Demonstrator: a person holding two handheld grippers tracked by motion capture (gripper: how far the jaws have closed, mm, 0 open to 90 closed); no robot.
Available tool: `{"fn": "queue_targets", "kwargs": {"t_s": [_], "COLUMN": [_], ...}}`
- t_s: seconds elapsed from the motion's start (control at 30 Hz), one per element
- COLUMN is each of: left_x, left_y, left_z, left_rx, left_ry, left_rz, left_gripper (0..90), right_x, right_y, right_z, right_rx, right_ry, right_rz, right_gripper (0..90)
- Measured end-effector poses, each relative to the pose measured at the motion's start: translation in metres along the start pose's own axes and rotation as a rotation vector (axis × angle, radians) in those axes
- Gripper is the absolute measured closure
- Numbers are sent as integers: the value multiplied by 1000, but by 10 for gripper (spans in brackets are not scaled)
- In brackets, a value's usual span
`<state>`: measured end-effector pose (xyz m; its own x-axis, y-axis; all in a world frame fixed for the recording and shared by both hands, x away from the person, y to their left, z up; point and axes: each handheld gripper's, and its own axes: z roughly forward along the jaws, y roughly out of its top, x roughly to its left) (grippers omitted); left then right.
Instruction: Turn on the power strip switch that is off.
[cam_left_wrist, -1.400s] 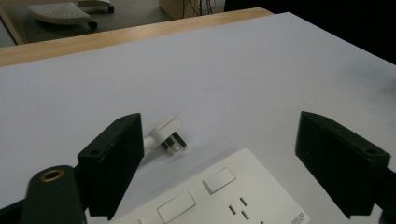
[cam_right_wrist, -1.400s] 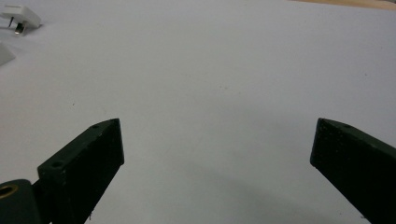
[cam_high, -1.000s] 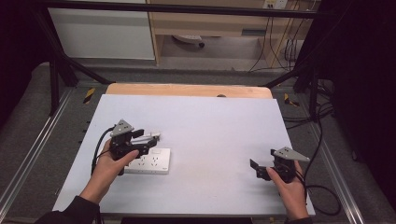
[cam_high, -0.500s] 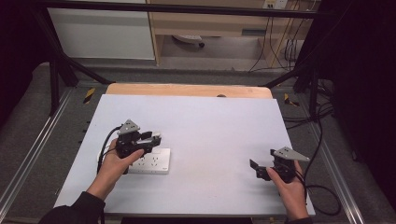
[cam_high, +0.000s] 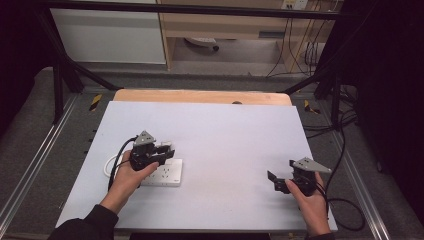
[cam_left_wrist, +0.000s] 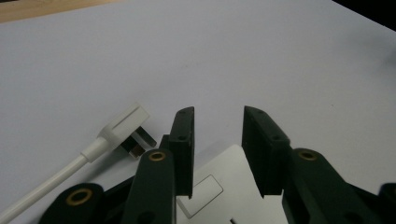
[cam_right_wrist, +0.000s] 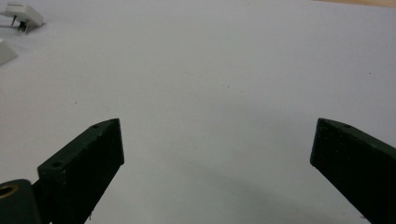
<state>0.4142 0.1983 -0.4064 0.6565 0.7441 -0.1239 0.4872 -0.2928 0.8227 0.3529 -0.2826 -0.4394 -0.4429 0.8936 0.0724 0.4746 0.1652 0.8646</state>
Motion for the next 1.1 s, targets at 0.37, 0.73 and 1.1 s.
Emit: {"fn": "queue_targets", "kwargs": {"t_s": [0.37, 0.73, 1.1], "left_x": [0, 0, -1], "left_y": [-5, -10, -11], "left_z": [5, 10, 12], "left_rx": [29, 43, 50], "left_ry": [-7, -18, -12], "left_rz": [-10, -11, 3], "left_gripper": [721, 819, 855], "right_x": [0, 0, 0], "right_y": [0, 0, 0], "right_z": [0, 0, 0], "right_rx": [3, 4, 4], "right_ry": [2, 1, 1], "right_rz": [-1, 0, 0], "right_gripper": [33, 33, 34]}}
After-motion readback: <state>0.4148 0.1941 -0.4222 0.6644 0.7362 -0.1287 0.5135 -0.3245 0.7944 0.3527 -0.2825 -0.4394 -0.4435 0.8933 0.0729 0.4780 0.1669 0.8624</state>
